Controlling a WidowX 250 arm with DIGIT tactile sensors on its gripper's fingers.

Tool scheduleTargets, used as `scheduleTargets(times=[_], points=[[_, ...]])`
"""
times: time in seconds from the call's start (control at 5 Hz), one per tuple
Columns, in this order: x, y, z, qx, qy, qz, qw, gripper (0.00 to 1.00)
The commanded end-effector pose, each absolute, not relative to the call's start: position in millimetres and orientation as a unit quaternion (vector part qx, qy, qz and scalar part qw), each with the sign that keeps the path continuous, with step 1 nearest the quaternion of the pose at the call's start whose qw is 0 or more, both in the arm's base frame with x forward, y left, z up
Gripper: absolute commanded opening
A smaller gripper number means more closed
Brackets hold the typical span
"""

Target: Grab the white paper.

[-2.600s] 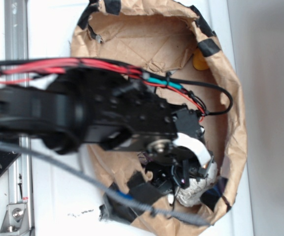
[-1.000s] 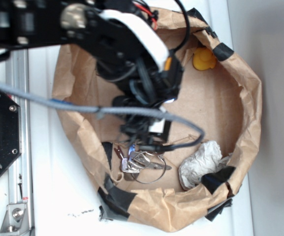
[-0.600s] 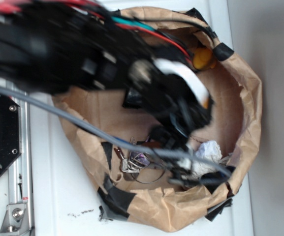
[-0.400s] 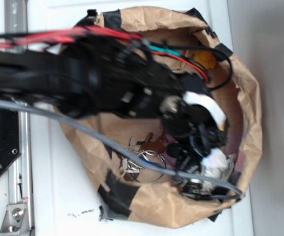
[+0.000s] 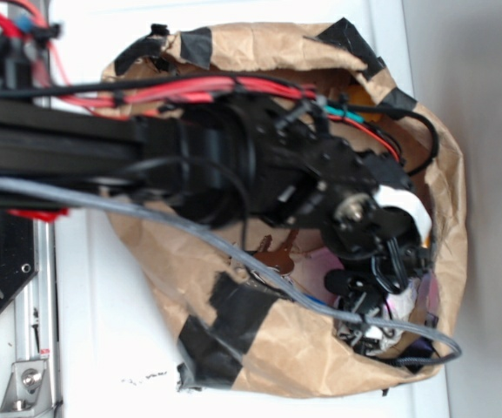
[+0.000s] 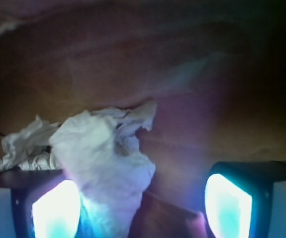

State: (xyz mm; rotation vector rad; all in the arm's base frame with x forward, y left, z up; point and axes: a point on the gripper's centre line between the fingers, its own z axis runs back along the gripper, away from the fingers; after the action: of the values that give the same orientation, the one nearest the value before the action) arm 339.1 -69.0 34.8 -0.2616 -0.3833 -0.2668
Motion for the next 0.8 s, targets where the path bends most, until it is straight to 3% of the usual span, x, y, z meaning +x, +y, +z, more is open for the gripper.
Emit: scheduleTargets(times=[0.0, 0.6], points=[[337.0, -83.1, 36.7, -0.103, -0.19, -0.11, 0.97, 0.0], [297.9, -65.8, 67.7, -0.089, -0.21, -0.124, 0.966, 0.0]])
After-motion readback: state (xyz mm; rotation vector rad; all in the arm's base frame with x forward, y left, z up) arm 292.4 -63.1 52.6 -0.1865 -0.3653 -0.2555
